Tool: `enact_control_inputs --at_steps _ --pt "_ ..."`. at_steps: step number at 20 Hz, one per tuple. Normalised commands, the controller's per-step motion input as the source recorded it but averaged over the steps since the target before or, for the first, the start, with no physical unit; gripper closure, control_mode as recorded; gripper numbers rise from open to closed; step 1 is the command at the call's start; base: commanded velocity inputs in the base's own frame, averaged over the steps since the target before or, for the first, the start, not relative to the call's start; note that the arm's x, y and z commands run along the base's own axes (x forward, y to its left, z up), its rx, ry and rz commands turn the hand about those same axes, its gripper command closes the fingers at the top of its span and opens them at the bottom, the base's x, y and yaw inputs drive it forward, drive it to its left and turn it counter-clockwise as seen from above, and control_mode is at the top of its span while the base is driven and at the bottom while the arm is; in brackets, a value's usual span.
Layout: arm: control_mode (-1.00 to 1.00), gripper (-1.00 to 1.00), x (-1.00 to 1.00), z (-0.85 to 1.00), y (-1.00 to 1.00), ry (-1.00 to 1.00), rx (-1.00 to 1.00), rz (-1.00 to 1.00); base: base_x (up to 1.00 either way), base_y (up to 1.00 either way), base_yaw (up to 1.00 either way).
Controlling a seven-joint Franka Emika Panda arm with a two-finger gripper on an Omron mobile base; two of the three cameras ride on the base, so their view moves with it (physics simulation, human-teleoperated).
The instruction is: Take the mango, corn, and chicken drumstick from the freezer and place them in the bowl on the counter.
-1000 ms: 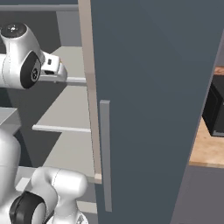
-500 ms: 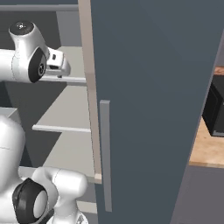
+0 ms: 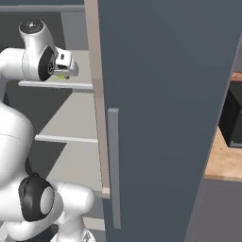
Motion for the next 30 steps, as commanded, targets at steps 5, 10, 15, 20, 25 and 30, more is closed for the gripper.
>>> enact_control_inputs --at_steps 5,10,15,20,25,30 --pt "-1.00 -1.00 0.30 0.00 0.18 0.00 0.00 0.03 0.00 0.00 0.00" --pt "-1.00 -1.00 0.32 0.00 0.09 0.00 0.00 0.00 0.00 0.00 0.00" --pt "-1.00 -1.00 0.29 -0.12 0.02 0.00 0.00 0.00 0.00 0.00 0.00" --pt "-1.00 -1.00 0.22 -0.17 0.00 0.00 0.00 0.00 0.00 0.00 0.00" --pt "-1.00 -1.00 0.21 -0.13 0.00 0.00 0.00 0.00 0.00 0.00 0.00" --pt "-1.00 -1.00 0.17 -0.11 0.00 0.00 0.00 0.00 0.00 0.00 0.00"
